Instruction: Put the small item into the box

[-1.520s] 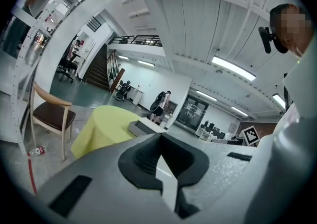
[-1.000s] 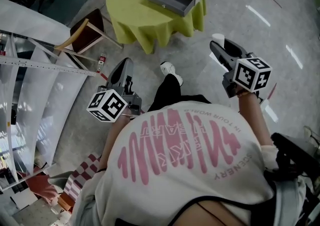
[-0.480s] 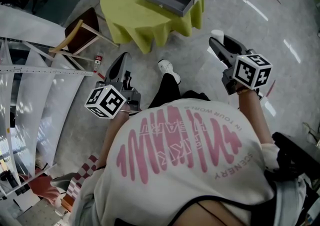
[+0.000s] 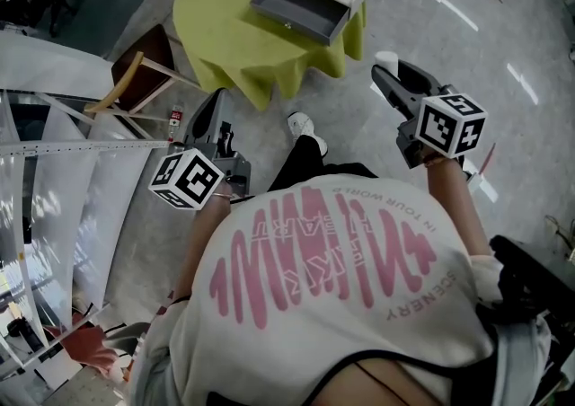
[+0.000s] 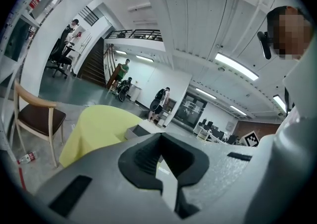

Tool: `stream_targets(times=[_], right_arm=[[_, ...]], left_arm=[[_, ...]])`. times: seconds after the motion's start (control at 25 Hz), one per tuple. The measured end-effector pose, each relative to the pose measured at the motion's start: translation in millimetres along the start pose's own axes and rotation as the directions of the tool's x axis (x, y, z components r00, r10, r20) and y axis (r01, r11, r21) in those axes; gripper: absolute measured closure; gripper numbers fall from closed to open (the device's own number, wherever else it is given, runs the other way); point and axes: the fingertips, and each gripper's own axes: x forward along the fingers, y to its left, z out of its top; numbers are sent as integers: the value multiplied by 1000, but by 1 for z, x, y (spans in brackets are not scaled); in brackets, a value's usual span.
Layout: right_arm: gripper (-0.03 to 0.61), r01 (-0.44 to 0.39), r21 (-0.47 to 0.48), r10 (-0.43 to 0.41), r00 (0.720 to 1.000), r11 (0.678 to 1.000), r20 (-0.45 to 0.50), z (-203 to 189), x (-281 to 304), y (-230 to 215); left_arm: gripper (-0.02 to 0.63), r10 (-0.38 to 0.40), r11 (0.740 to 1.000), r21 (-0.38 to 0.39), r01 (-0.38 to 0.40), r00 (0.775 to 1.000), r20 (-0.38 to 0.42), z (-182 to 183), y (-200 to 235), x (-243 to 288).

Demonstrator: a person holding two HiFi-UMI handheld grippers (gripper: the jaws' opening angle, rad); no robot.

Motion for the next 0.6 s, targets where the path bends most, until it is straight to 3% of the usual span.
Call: stream_targets(times=[0.28,0.6], right_arm=[[400,8,5,-7,1000,1000,-23,19,35,-11],[400,6,25,-4,998,1000,-69,4,92,-39]], left_arm=[[606,-4,1000,-18,4,1000,-10,18,23,35],[606,15,999,-45,-17,999,-39,1,68,75]])
